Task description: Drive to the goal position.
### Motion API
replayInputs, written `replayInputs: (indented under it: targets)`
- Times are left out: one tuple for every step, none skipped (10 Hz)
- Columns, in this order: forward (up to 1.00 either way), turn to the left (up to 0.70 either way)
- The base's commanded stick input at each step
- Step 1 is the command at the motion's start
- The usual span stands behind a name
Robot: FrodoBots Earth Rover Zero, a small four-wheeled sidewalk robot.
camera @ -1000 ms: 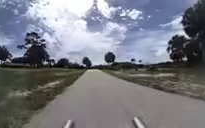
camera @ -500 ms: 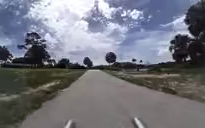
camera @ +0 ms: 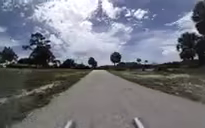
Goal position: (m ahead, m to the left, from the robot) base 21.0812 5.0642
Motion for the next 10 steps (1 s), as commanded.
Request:
replayInputs:
  targets:
    - [0.85, 0.0]
    - [0.85, 0.0]
    - [0.85, 0.0]
    - [0.85, 0.0]
    - [0.85, 0.0]
    - [0.85, 0.0]
    - [0.85, 0.0]
    - [0.85, 0.0]
    - [0.85, 0.0]
    - [0.85, 0.0]
